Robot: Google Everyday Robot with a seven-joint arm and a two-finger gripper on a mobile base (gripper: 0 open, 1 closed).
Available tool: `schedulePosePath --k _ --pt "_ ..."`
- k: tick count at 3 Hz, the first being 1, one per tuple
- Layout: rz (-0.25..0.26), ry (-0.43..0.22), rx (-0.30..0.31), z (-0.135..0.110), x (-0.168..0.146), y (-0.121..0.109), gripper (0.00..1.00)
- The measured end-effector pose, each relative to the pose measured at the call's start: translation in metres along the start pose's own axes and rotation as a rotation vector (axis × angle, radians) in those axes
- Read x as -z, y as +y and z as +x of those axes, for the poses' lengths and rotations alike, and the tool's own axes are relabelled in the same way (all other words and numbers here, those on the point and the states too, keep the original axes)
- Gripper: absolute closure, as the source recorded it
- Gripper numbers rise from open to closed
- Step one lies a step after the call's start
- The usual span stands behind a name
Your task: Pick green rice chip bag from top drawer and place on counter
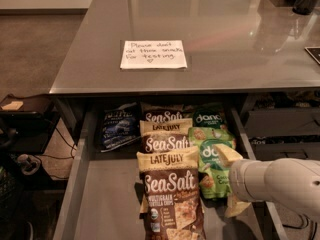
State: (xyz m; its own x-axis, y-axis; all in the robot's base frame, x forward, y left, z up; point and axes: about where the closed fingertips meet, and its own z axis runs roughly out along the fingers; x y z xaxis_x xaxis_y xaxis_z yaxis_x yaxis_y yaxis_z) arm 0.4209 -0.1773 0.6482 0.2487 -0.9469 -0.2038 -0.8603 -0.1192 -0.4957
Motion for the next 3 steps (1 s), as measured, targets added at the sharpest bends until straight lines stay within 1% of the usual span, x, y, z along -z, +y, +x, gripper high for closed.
schedulePosePath --k 1,2,3 --pt "0.020 0.026 -0.044 0.011 -0.007 -0.004 0.00" --pt "0.022 0.016 -0.073 0.017 -0.018 -0.011 0.00" --pt "-0.004 -0.014 -0.114 0.024 -0.032 -0.014 0.00"
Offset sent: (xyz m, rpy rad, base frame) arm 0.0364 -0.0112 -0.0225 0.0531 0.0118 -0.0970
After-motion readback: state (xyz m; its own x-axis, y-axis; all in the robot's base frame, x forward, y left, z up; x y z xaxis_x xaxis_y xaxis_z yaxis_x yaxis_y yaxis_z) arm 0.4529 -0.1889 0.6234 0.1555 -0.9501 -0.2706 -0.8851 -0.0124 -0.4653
